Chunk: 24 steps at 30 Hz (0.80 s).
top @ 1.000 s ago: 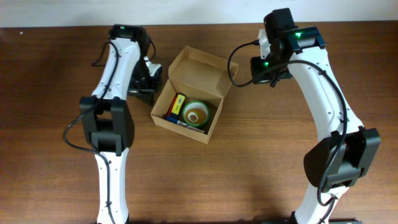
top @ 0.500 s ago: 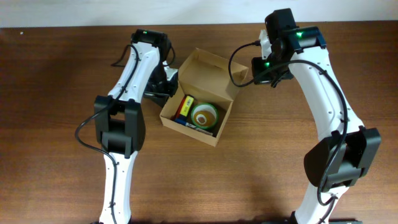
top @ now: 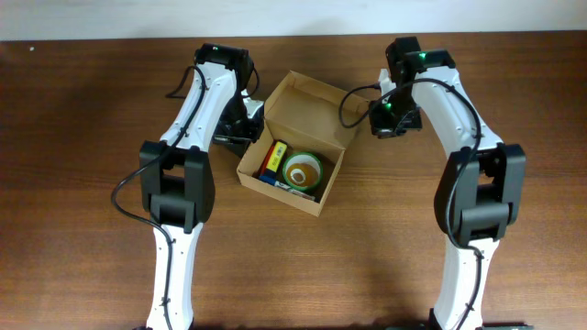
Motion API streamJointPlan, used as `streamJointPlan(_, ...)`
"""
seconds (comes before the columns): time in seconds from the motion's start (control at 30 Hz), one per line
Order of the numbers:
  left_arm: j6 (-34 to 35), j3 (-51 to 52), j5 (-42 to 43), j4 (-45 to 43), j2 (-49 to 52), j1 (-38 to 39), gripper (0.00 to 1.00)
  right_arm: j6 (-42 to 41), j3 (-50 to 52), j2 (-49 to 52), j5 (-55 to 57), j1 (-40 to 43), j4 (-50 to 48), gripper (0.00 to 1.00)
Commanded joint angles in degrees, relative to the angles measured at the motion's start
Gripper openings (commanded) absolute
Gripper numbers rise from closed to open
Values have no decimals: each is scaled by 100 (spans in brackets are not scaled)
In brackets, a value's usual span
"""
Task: Pack container
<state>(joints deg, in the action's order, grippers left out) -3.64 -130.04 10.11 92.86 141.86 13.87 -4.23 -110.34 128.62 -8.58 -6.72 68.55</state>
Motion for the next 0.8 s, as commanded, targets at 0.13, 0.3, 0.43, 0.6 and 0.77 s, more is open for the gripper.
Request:
streamJointPlan(0.13, 37, 26, 105, -52, -76, -2, 2, 74, 4, 42, -1596, 0, -994, 4)
streamJointPlan(0.3, 85, 26, 116, -72, -76, 24, 2, -122, 4, 42, -2131, 0, -1742, 4)
streamJointPlan(0.43, 107, 26, 293, -153, -76, 81, 2, -120, 4, 42, -2184, 0, -2048, 4)
streamJointPlan(0.6, 264, 26, 483, -352, -76, 219, 2, -120, 4, 46, -2188, 0, -2326, 4)
streamJointPlan(0.77, 413, 26, 675, -461, -76, 407, 2, -122, 4, 61, -2326, 0, -2787, 4)
